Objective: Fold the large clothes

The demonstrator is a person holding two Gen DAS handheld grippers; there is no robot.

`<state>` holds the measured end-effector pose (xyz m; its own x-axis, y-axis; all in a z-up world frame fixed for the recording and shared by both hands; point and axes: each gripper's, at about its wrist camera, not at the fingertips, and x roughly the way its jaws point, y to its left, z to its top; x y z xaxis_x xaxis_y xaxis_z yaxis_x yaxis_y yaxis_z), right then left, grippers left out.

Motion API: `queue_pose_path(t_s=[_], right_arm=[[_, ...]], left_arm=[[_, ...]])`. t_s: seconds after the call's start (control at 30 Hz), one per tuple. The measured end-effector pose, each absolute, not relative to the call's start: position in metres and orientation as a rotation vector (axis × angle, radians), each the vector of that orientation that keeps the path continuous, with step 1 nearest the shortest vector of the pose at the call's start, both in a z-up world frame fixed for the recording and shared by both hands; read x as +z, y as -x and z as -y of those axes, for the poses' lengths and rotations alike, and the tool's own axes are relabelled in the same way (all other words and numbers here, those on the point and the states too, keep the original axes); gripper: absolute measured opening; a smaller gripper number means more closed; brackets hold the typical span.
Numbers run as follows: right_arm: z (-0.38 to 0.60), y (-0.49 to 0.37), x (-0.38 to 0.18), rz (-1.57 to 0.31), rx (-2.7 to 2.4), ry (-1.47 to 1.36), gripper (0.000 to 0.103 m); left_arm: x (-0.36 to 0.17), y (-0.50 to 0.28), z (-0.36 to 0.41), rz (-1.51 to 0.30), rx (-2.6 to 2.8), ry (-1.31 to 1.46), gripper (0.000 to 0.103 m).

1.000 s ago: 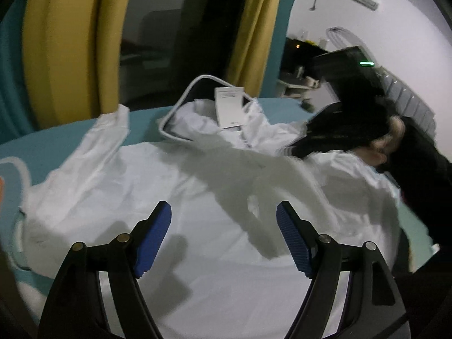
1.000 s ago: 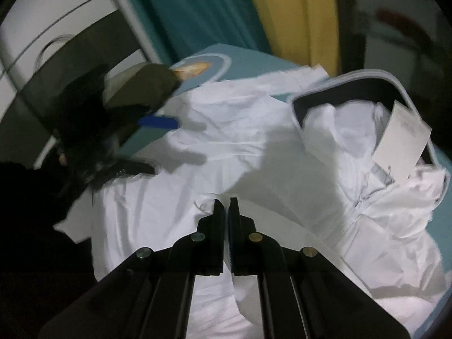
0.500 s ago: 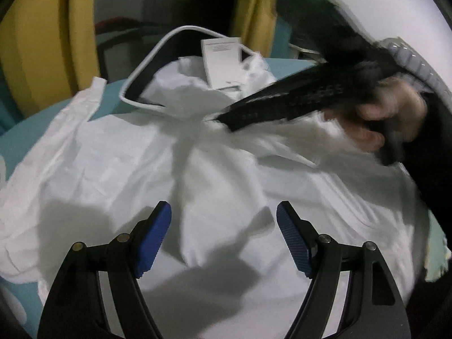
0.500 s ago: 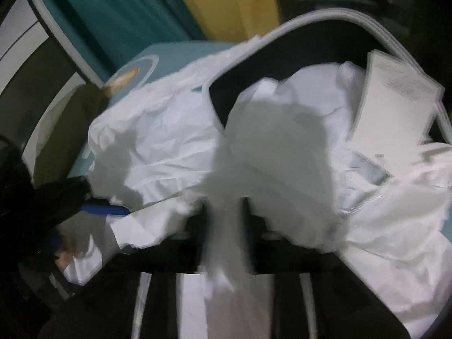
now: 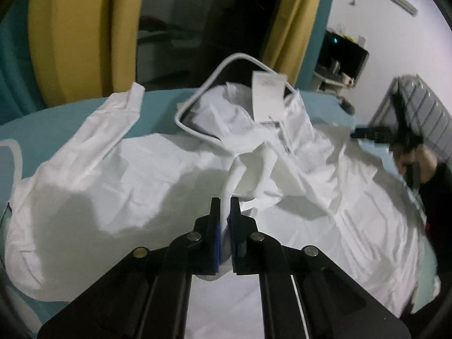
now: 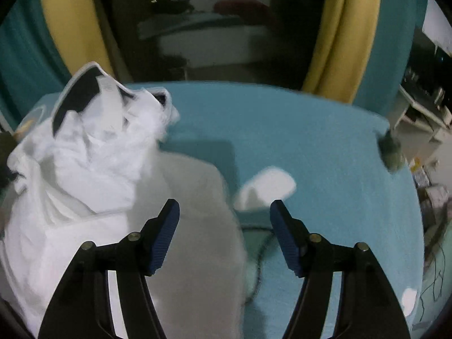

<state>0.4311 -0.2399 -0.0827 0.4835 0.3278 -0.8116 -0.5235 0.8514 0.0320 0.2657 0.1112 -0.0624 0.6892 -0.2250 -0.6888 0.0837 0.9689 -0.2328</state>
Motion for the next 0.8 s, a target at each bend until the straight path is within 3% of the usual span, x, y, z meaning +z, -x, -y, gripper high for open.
queue_pose_path(t_s=[0.03, 0.13, 0.37, 0.67, 0.77, 0.8], right_arm=[[0.240, -0.433, -0.087, -0.939, 0.540, 0.231, 0.065], [0.238, -0.435, -0.102, -0.945, 0.572, 0.248, 0.005], [0.258, -0.448, -0.081, -0.862, 0.497, 0.140, 0.003], [0.292, -0.480, -0.097, -0.942, 0.453, -0.015, 0.004], [0.297, -0.475, -0.089, -0.930, 0.372, 0.022, 0.006], [0.298, -0.470, -0.083, -0.914, 0.370, 0.032, 0.006]], left_arm=[[-0.059, -0.267, -0.117, -0.792, -0.171, 0.208, 0.006], [-0.052, -0.270, -0.127, -0.791, -0.159, 0.237, 0.006], [-0.047, -0.274, -0.136, -0.850, -0.193, 0.302, 0.006], [-0.096, -0.292, -0.140, -1.051, -0.169, 0.341, 0.008], [-0.089, -0.294, -0.137, -1.029, -0.090, 0.277, 0.023], [-0.088, -0.294, -0.137, -1.021, -0.056, 0.251, 0.035]])
